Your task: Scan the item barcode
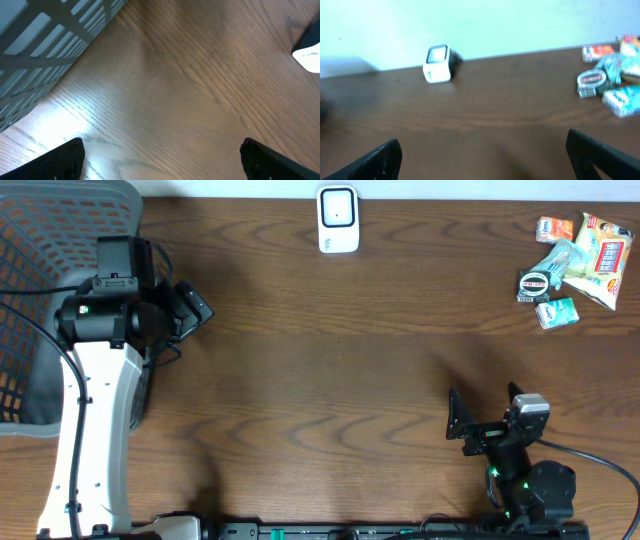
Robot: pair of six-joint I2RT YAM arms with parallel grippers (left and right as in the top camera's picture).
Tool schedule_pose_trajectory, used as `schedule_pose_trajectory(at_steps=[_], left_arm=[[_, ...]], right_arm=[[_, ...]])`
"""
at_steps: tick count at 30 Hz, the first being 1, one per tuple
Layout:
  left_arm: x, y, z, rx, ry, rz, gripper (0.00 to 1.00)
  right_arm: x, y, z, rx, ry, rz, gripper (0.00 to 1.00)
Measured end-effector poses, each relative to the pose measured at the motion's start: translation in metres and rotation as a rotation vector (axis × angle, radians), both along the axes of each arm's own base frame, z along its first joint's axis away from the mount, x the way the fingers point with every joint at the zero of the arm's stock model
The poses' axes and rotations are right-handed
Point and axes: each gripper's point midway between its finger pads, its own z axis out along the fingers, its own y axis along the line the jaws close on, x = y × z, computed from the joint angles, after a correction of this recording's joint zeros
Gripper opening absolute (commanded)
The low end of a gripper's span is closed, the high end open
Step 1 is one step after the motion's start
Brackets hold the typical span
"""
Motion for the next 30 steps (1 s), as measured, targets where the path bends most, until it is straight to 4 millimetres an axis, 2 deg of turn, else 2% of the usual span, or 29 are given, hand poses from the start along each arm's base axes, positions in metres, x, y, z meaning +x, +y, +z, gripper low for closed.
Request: schedule_pose_trajectory(at_steps=[5,14,24,30], left_arm=[[0.000,0.000,0.000,0.000,0.000,0.000,0.98],[0.000,0.000,0.000,0.000,0.000,0.000,0.98],[0.000,0.000,0.000,0.000,0.000,0.000,0.98],[0.000,0.000,0.000,0.000,0.000,0.000,0.98]], right_arm=[[0.002,0.002,0.009,-0.006,-0.089,0.010,0.99],[0.008,0.003,0.005,-0.008,-0.146,0.010,0.99],[0.008,0.002,0.024,-0.007,-0.232,0.005,0.99],[0.009,0.002,0.026,-0.014,-0.272,0.004,0.99]])
